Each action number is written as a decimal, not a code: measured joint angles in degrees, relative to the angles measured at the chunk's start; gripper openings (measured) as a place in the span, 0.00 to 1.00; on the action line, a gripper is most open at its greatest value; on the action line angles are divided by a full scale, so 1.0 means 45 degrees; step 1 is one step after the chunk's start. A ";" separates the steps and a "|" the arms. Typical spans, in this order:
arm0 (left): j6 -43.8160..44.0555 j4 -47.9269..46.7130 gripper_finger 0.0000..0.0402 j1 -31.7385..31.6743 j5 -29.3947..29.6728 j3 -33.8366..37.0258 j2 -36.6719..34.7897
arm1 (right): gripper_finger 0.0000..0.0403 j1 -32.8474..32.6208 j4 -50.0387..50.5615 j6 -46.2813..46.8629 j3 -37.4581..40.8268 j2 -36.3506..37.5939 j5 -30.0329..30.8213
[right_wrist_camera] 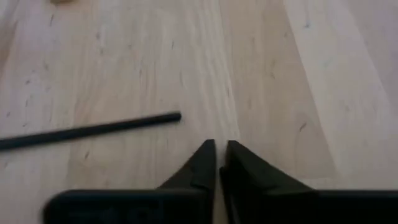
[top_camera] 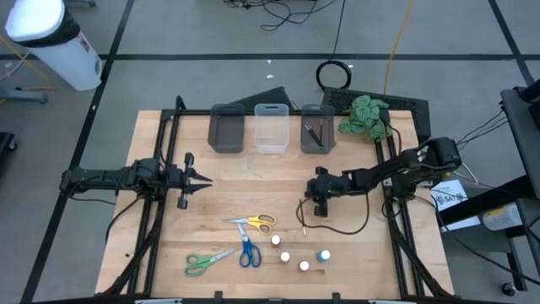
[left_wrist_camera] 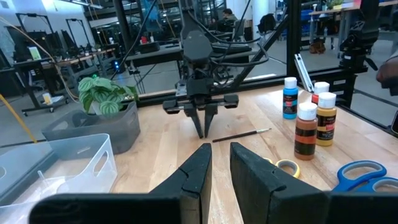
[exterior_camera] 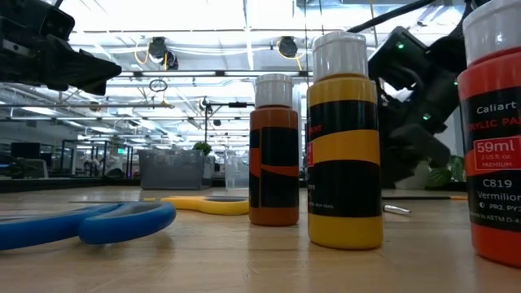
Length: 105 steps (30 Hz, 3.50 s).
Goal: Pick & Place Paint Supplies
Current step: Put the black paintbrush into the right black bin
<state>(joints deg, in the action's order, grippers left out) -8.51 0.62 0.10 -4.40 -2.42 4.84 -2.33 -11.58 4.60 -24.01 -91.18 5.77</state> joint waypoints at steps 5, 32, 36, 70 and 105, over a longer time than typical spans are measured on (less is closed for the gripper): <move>-0.0004 0.0000 0.18 0.0000 -0.0001 -0.0001 -0.0004 | 0.01 0.0030 -0.0280 -0.0187 -0.0025 -0.0550 0.0076; -0.0003 0.0000 0.18 -0.0005 -0.0005 0.0000 0.0000 | 0.34 -0.0243 0.8662 0.2192 0.0078 0.8948 -0.0160; -0.0003 -0.0001 0.18 -0.0002 -0.0005 0.0000 -0.0002 | 0.43 -0.1013 0.9651 0.3951 0.0121 0.9513 -0.0408; 0.0000 0.0003 0.18 0.0000 0.0000 0.0000 -0.0005 | 0.01 -0.3561 1.0983 0.7167 0.0074 0.5280 -0.1120; 0.0000 0.0002 0.18 0.0000 0.0000 -0.0002 -0.0005 | 0.00 -0.2370 -0.3846 0.1238 0.0889 0.5729 0.6014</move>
<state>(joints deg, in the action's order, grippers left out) -8.51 0.63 0.10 -4.40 -2.42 4.82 -13.00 -28.88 10.17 -20.01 -65.40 32.83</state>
